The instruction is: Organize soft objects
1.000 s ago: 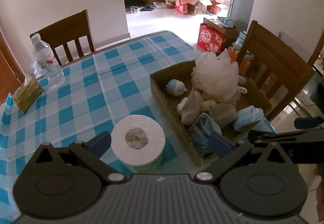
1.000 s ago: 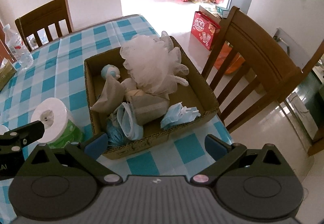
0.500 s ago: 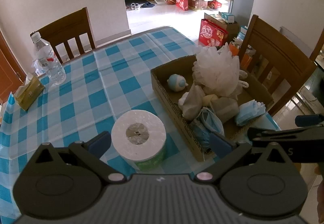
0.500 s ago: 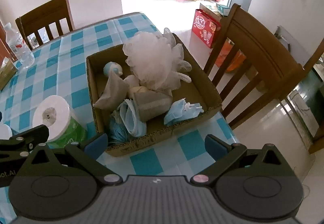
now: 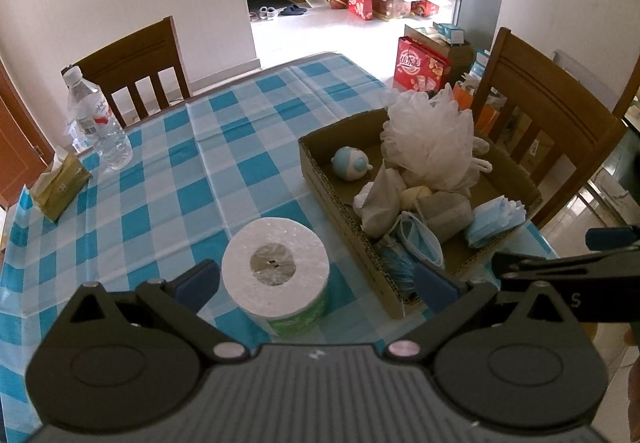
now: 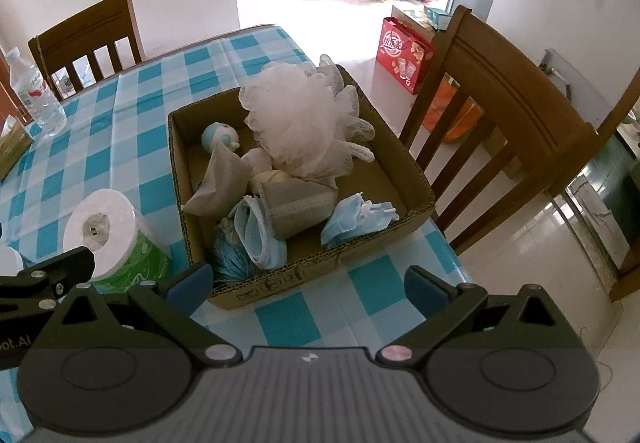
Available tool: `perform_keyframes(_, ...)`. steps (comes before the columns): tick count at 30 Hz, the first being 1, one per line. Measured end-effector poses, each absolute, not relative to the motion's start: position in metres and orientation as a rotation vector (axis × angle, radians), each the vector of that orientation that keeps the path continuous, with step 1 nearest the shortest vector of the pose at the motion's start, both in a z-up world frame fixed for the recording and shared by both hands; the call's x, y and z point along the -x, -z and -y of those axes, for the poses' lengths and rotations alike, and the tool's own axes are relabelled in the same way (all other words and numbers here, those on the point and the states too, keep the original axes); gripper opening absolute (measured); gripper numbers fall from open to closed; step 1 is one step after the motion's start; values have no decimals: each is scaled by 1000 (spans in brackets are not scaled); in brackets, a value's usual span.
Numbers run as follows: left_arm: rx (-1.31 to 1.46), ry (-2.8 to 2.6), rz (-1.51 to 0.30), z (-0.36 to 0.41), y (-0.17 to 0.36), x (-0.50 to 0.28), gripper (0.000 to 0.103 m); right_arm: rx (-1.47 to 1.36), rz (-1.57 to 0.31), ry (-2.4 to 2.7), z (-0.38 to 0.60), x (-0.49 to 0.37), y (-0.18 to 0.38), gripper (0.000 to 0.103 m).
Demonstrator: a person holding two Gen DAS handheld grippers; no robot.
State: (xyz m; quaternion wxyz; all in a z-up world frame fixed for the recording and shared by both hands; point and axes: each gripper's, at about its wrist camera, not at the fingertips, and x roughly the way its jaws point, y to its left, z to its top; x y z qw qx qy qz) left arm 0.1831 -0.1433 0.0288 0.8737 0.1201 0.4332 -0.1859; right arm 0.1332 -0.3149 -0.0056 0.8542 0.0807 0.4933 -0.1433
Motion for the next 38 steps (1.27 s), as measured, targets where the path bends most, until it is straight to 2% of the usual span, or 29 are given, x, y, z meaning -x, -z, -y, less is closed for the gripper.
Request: perform_keyframes(38, -265, 371, -910, 143, -28, -183, 102, -167, -1044, 290, 318, -132, 7, 103)
